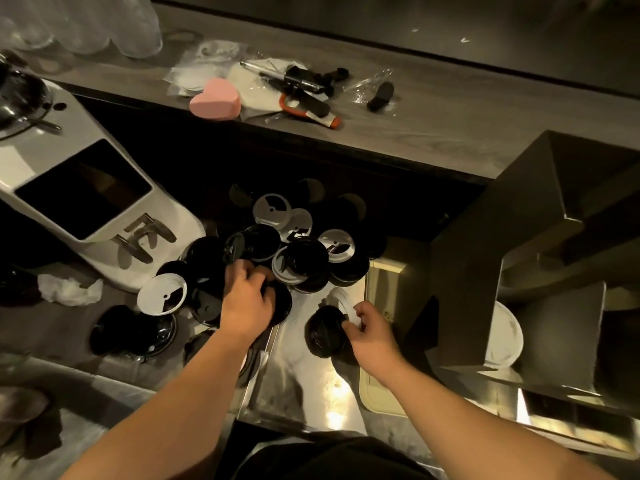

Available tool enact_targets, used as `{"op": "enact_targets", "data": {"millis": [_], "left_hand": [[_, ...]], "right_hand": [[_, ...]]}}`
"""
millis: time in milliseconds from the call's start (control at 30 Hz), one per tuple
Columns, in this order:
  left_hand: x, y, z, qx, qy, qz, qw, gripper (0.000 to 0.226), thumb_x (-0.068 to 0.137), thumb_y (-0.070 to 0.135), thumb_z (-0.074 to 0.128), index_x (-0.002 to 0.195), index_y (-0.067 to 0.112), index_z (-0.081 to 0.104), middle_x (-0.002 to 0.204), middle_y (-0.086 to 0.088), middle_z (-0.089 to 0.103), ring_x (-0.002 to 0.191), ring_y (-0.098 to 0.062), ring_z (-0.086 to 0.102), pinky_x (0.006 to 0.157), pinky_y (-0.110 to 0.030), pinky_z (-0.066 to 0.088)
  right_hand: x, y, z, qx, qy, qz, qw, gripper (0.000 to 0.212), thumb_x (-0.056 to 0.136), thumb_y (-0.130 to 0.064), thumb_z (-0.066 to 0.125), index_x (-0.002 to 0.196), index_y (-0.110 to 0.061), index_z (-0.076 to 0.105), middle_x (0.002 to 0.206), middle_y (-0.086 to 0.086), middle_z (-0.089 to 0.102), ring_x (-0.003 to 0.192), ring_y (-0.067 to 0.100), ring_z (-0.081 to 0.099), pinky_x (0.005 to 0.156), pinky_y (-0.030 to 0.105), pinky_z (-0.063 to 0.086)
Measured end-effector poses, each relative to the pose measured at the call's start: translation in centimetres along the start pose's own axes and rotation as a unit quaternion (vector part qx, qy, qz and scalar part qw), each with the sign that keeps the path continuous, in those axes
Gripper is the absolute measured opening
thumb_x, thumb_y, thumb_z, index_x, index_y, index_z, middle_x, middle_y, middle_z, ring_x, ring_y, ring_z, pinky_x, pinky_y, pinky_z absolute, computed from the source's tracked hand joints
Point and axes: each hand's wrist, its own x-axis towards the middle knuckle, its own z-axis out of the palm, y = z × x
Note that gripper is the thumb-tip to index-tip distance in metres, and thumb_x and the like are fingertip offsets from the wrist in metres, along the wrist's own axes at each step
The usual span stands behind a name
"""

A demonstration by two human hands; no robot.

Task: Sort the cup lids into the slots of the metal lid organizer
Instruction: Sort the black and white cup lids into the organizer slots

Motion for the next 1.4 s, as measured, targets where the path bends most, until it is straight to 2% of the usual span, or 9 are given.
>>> {"op": "enact_targets", "data": {"millis": [167,367,500,700,833,933,1100,1267,1400], "left_hand": [[0.0,-0.6,0.0,-0.057,0.003,-0.032,0.998,0.018,0.095,0.01,0.058,0.112,0.01,0.065,0.117,-0.01,0.058,0.12,-0.031,0.047,0.107,-0.039,0.037],[0.6,0.6,-2.0,-0.163,0.065,-0.09,0.98,0.016,0.098,0.01,0.054,0.113,0.015,0.054,0.106,-0.005,0.054,0.093,-0.028,0.059,0.087,-0.049,0.054],[-0.5,3.9,-5.0,-0.324,0.16,-0.129,0.923,0.013,0.097,0.012,0.06,0.104,0.017,0.051,0.098,-0.002,0.057,0.086,-0.012,0.059,0.088,-0.043,0.054],[-5.4,8.8,-9.9,-0.562,0.103,-0.246,0.783,0.017,0.099,0.014,0.06,0.109,0.027,0.065,0.113,-0.002,0.071,0.11,-0.022,0.068,0.102,-0.042,0.051],[-7.7,10.8,-12.6,-0.624,0.052,-0.245,0.74,0.015,0.102,0.02,0.055,0.104,0.019,0.069,0.096,-0.004,0.077,0.089,-0.019,0.074,0.07,-0.032,0.061],[-8.7,11.9,-13.9,-0.638,0.019,-0.233,0.734,0.013,0.101,0.02,0.056,0.102,0.017,0.068,0.092,-0.002,0.077,0.087,-0.019,0.073,0.071,-0.033,0.058],[-10.1,13.8,-14.4,-0.655,-0.012,-0.207,0.727,0.015,0.096,0.023,0.058,0.101,0.014,0.069,0.103,-0.012,0.075,0.097,-0.03,0.072,0.083,-0.047,0.056],[-12.6,16.8,-15.1,-0.682,-0.092,-0.145,0.711,0.059,0.086,0.054,0.057,0.125,0.009,0.058,0.119,-0.012,0.071,0.111,-0.028,0.069,0.092,-0.047,0.052],[-14.2,19.0,-14.8,-0.674,-0.102,-0.128,0.721,0.057,0.077,0.022,0.077,0.128,0.012,0.054,0.116,-0.011,0.072,0.102,-0.031,0.072,0.077,-0.046,0.062]], "right_hand": [[-0.7,-0.8,-0.1,0.225,0.017,0.077,0.971,0.029,0.097,-0.002,0.057,0.119,-0.019,0.049,0.102,-0.006,0.057,0.096,0.014,0.059,0.093,0.033,0.048],[-1.5,-1.2,0.2,0.361,0.01,0.095,0.928,0.027,0.095,0.007,0.055,0.12,-0.003,0.058,0.108,0.018,0.07,0.08,0.018,0.07,0.064,0.026,0.055],[-3.3,-3.8,-0.4,0.409,-0.033,0.053,0.911,0.025,0.096,0.009,0.051,0.109,-0.009,0.063,0.102,0.015,0.071,0.09,0.026,0.067,0.075,0.035,0.054],[-7.8,-7.5,-3.0,0.425,-0.104,-0.036,0.898,0.025,0.097,0.003,0.05,0.119,-0.005,0.058,0.111,0.015,0.07,0.109,0.03,0.064,0.099,0.043,0.049],[-10.2,-9.3,-4.2,0.44,-0.105,-0.075,0.889,0.021,0.09,-0.004,0.061,0.11,-0.01,0.064,0.105,0.013,0.071,0.1,0.025,0.066,0.095,0.043,0.049],[-11.4,-10.5,-4.8,0.439,-0.085,-0.091,0.89,0.026,0.087,-0.007,0.063,0.113,-0.009,0.061,0.107,0.011,0.072,0.101,0.025,0.066,0.097,0.047,0.047],[-13.2,-11.6,-6.4,0.396,-0.043,-0.148,0.905,0.027,0.091,-0.005,0.055,0.118,-0.01,0.058,0.105,0.007,0.074,0.098,0.021,0.07,0.08,0.032,0.055],[-15.1,-11.2,-8.2,0.303,0.02,-0.179,0.936,0.028,0.096,-0.002,0.055,0.117,-0.02,0.057,0.105,0.003,0.073,0.099,0.021,0.069,0.087,0.042,0.055],[-16.6,-10.6,-10.4,0.293,0.019,-0.197,0.935,0.03,0.091,0.0,0.061,0.113,-0.02,0.059,0.1,0.002,0.074,0.095,0.019,0.071,0.081,0.035,0.058]]}}
